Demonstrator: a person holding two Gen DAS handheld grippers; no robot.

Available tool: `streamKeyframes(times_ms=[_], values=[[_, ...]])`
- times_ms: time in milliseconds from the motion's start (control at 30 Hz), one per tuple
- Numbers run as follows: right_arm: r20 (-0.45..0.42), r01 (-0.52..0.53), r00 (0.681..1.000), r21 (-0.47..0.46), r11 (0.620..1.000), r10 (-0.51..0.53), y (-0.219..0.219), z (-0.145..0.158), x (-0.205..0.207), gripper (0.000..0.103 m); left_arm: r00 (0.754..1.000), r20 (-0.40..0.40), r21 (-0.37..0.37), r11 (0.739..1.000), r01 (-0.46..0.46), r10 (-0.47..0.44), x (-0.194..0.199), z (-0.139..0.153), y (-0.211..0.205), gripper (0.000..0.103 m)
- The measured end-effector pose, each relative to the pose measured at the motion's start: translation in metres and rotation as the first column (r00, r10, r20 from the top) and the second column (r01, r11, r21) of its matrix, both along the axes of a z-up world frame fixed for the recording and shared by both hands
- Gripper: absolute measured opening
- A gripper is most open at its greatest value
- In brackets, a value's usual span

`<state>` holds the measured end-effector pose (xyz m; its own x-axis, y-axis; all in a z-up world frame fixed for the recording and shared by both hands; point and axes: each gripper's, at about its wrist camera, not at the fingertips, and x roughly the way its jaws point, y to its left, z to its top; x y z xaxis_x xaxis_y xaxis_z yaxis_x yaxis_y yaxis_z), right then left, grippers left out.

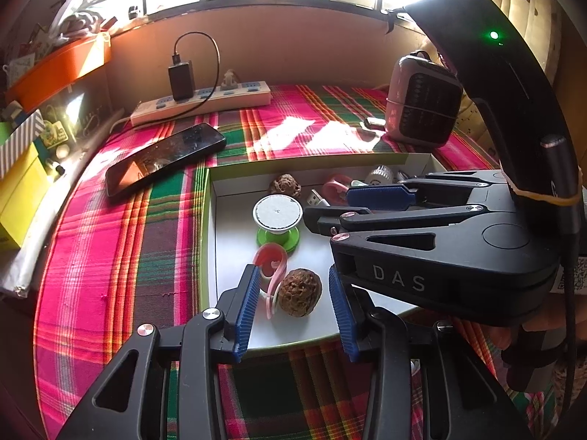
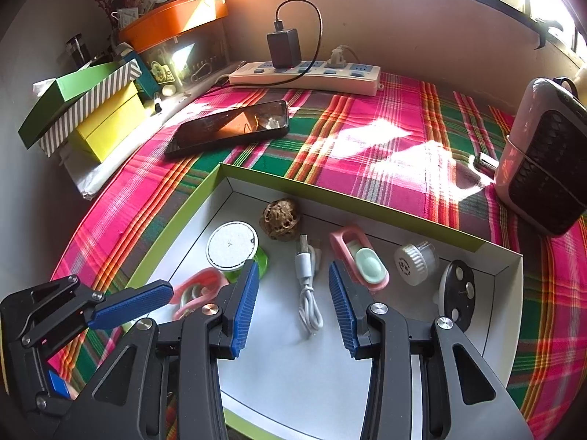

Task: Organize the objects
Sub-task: 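Lower the white cable and open the right gripper while the left releases the walnut, then withdraw both open grippers from the box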

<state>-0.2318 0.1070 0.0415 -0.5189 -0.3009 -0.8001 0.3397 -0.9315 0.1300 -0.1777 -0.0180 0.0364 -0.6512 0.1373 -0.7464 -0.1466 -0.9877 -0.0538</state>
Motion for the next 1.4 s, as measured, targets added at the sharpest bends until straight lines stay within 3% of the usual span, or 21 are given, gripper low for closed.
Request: streamKeyframes(times_ms=[767, 1400], values=[[-0.060, 0.056, 0.997, -0.032, 0.998, -0.058, 0.013, 0.021, 0.045, 0.041, 0.999, -0.041, 0.027, 0.999, -0.022, 0.023, 0.036, 0.018, -0.009, 0.038], [-0.104, 0.114, 0.988, -0.012, 0.993, -0.114, 0.035, 0.020, 0.100, 0.042, 0.999, -0.038, 0.079, 0.997, -0.013, 0.016, 0.066, 0.018, -0.012, 0.038]])
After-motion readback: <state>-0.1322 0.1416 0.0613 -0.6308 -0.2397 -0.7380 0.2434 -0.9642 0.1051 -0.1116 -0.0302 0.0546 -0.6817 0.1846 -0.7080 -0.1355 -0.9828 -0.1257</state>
